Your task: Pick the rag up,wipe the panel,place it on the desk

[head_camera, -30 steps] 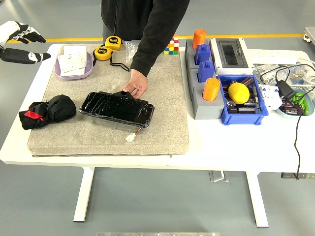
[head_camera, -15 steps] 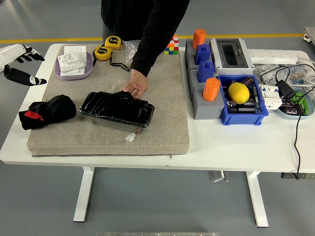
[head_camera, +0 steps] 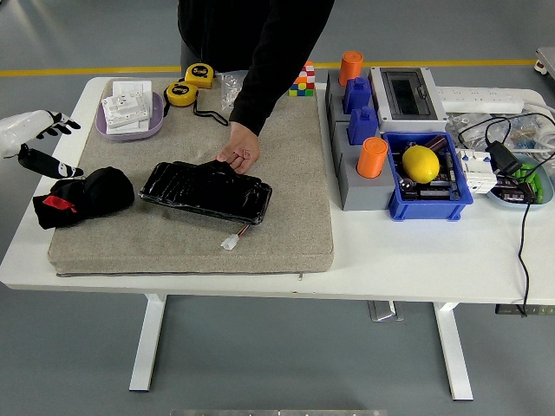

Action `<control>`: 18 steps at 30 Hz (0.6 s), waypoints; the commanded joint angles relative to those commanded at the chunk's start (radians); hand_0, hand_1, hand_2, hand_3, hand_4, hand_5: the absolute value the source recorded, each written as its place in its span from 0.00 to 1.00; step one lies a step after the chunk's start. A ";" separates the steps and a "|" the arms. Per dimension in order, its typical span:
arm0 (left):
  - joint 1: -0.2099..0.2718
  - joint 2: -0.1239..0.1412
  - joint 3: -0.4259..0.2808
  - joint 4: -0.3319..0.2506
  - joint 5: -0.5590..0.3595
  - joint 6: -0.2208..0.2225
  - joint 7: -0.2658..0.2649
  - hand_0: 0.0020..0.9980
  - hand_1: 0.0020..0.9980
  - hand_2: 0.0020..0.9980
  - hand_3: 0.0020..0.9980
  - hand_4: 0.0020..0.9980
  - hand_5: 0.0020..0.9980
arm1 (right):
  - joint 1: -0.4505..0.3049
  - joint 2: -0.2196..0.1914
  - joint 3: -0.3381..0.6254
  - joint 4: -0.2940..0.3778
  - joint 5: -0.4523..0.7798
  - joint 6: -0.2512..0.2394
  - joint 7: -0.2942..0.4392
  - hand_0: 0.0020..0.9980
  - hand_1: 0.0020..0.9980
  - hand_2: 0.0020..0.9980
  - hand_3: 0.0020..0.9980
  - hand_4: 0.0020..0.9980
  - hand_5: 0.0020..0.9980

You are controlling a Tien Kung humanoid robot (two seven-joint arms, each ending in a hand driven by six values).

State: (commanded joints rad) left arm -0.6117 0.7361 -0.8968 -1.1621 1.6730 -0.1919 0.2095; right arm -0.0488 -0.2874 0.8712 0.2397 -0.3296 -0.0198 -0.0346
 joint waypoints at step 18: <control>0.020 -0.070 0.015 0.064 0.034 0.027 0.012 0.76 0.84 0.89 0.90 0.92 0.22 | 0.001 0.000 -0.002 0.002 0.001 0.001 0.000 0.74 0.71 0.70 0.60 1.00 0.52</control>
State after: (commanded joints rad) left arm -0.5921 0.6665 -0.8817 -1.0982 1.7066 -0.1653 0.2211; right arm -0.0475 -0.2878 0.8692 0.2417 -0.3287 -0.0190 -0.0344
